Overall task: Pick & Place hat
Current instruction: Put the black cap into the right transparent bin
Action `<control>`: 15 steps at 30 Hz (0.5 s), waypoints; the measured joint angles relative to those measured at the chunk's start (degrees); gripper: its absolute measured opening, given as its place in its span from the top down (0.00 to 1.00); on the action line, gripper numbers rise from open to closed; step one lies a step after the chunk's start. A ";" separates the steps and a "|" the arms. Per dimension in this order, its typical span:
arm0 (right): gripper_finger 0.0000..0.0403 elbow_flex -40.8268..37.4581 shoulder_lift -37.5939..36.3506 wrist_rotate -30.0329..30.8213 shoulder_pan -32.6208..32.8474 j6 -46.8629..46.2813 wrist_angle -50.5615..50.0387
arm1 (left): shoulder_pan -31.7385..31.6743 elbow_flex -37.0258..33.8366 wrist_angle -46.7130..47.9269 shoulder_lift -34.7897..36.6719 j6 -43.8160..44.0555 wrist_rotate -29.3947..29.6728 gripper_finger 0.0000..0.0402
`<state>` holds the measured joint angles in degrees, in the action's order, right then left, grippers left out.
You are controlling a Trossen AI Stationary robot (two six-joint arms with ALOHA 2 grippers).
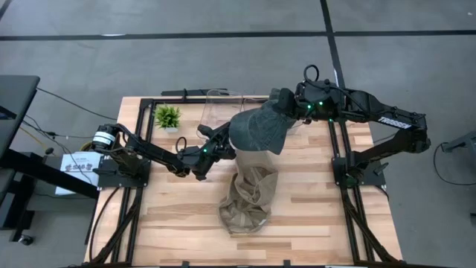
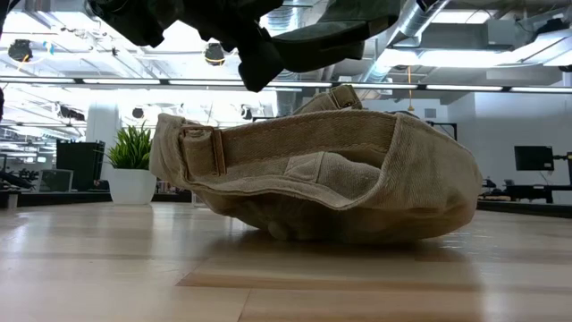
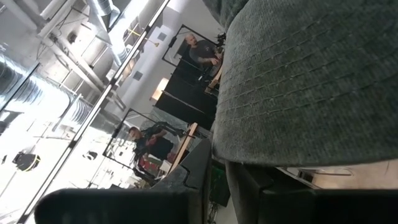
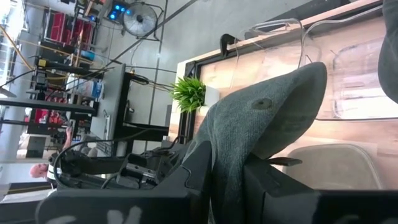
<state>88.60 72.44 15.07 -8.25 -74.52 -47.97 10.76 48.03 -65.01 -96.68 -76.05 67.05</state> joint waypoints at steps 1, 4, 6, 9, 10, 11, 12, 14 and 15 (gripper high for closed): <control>0.89 0.00 0.00 0.00 0.00 -0.02 0.00 | 0.00 0.00 0.00 0.00 0.00 0.00 0.89; 0.89 0.00 0.00 0.00 0.00 -0.02 0.00 | 0.00 0.00 0.00 0.00 0.00 0.00 0.89; 0.89 0.00 0.00 0.00 0.00 -0.02 0.00 | 0.00 0.00 0.00 0.00 0.00 0.00 0.89; 0.89 0.00 0.00 0.00 0.00 -0.02 0.01 | 0.00 0.00 0.00 0.00 0.01 0.00 0.89; 0.89 0.00 0.00 -0.01 0.00 -0.04 0.01 | 0.00 0.00 0.00 0.00 0.02 0.00 0.89; 0.89 0.00 0.00 -0.15 0.00 -0.44 0.04 | 0.00 0.00 0.00 0.00 0.02 0.00 0.89; 0.89 0.00 0.00 -0.34 0.02 -0.98 0.18 | 0.00 0.00 0.00 0.00 0.02 0.00 0.89; 0.89 0.00 0.00 -0.25 0.00 -1.42 0.29 | 0.00 0.00 0.00 0.00 0.02 0.00 0.89; 0.89 0.00 0.00 -0.22 0.00 -1.48 0.28 | 0.00 0.00 0.00 0.00 0.02 0.00 0.89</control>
<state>88.60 72.44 14.85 -8.25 -76.00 -47.68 10.76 48.03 -65.01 -96.68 -76.03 67.05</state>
